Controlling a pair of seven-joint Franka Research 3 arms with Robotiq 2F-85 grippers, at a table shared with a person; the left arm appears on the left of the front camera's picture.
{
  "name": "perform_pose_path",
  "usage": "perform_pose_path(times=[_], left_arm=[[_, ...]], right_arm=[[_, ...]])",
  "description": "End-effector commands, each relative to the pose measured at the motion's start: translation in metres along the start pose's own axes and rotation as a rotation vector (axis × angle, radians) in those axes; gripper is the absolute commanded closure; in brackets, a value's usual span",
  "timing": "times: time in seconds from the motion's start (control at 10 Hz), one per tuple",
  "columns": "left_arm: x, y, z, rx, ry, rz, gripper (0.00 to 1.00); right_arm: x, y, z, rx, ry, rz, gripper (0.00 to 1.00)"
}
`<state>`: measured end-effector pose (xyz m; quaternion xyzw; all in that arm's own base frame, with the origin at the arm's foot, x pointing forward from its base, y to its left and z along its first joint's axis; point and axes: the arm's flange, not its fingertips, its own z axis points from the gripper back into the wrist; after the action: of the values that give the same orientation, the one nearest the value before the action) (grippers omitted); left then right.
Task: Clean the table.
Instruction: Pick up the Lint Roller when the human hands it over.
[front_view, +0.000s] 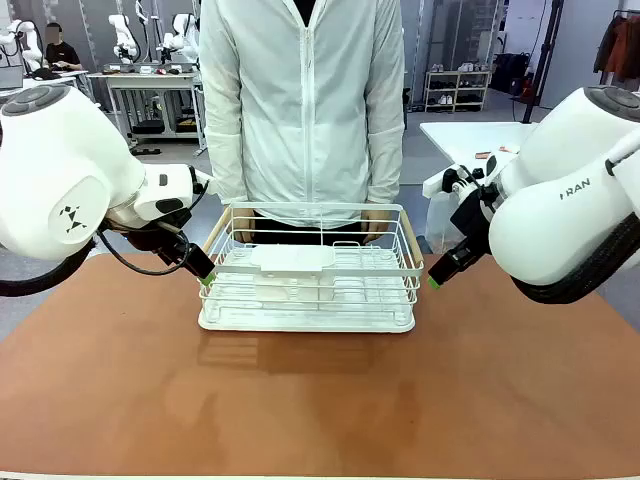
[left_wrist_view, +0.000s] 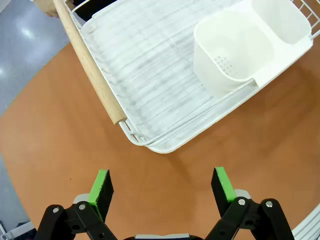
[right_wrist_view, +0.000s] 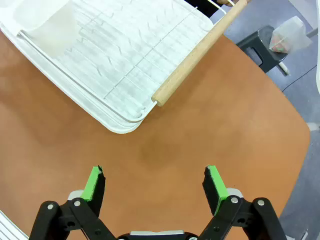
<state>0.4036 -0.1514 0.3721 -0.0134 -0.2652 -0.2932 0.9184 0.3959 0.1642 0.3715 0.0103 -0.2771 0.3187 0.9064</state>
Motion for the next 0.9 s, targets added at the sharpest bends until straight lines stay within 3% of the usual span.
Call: perform_pose_path(times=[0.0,0.8], left_arm=[[0.0,-0.0002,0.0,0.0,0.0,0.0,0.0],[0.0,-0.0002,0.0,0.0,0.0,0.0,0.0]], right_arm=[[0.0,0.0,0.0,0.0,0.0,0.0,0.0],[0.0,0.0,0.0,0.0,0.0,0.0,0.0]])
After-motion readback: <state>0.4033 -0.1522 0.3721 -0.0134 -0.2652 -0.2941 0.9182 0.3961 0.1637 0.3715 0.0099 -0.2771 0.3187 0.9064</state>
